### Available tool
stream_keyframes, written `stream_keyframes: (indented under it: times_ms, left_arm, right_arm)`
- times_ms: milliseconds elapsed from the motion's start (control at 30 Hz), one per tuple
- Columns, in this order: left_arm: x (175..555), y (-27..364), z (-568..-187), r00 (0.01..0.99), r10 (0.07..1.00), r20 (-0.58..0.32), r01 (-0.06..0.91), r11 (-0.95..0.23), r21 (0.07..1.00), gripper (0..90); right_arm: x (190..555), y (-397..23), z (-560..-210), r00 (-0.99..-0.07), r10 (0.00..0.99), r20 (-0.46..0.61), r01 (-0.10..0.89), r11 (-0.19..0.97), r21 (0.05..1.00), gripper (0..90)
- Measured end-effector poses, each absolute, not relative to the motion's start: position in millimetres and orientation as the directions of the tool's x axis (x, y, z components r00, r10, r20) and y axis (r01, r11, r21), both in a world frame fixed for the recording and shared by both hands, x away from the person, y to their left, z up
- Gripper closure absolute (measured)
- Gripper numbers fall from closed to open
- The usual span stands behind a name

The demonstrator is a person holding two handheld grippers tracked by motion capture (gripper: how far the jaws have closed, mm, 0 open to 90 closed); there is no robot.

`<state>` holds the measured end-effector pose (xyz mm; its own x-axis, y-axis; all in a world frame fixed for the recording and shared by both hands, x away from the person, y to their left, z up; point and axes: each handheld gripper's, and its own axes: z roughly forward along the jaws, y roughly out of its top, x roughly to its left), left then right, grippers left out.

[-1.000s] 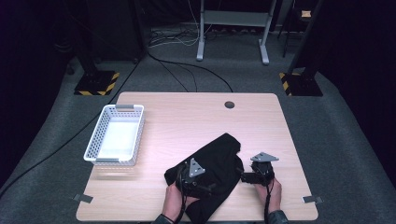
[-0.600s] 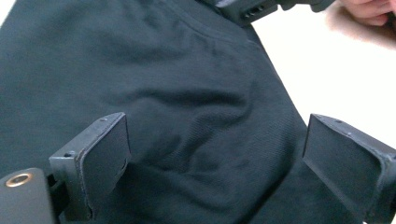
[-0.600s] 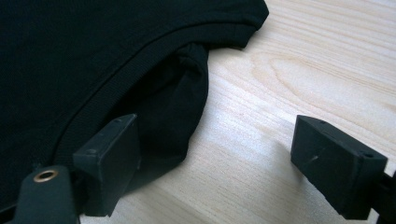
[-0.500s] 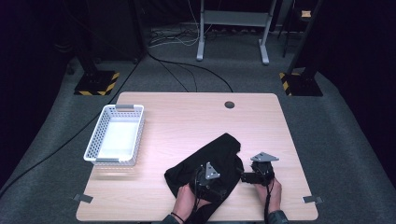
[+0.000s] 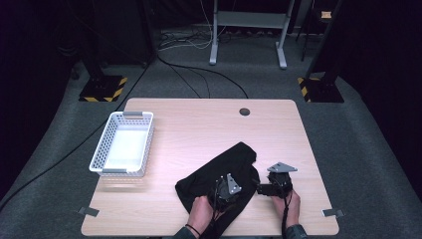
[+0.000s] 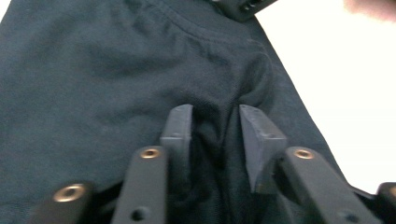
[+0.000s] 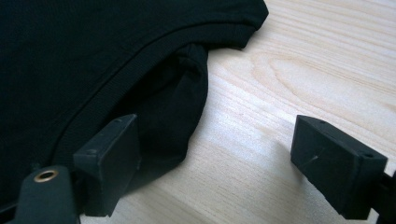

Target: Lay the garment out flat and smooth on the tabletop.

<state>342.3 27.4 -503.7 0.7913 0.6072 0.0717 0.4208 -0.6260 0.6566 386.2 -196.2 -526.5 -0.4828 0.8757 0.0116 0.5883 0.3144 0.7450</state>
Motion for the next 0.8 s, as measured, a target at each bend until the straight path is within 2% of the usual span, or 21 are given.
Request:
stream_keyframes:
  times_ms: [67,233,700,800]
  left_arm:
    - [343.4,28.6,-502.0,0.789,0.608,0.086,0.412,-0.628,0.66,73.9]
    - [345.3,32.7,-496.6,0.787,0.609,0.095,0.396,-0.617,0.68,79.3]
    - [359.9,48.6,-471.3,0.762,0.638,0.111,0.373,-0.572,0.73,81.5]
    - [366.9,54.4,-465.4,0.752,0.653,0.09,0.383,-0.545,0.746,81.6]
  right_arm:
    - [386.2,-196.1,-526.5,-0.482,0.876,0.012,0.588,0.314,0.745,15.0]
    - [386.3,-196.2,-526.5,-0.482,0.876,0.013,0.589,0.313,0.746,15.0]
    - [386.3,-196.2,-526.6,-0.483,0.876,0.01,0.587,0.315,0.746,15.1]
    - [386.2,-196.0,-526.5,-0.482,0.876,0.011,0.588,0.314,0.745,15.1]
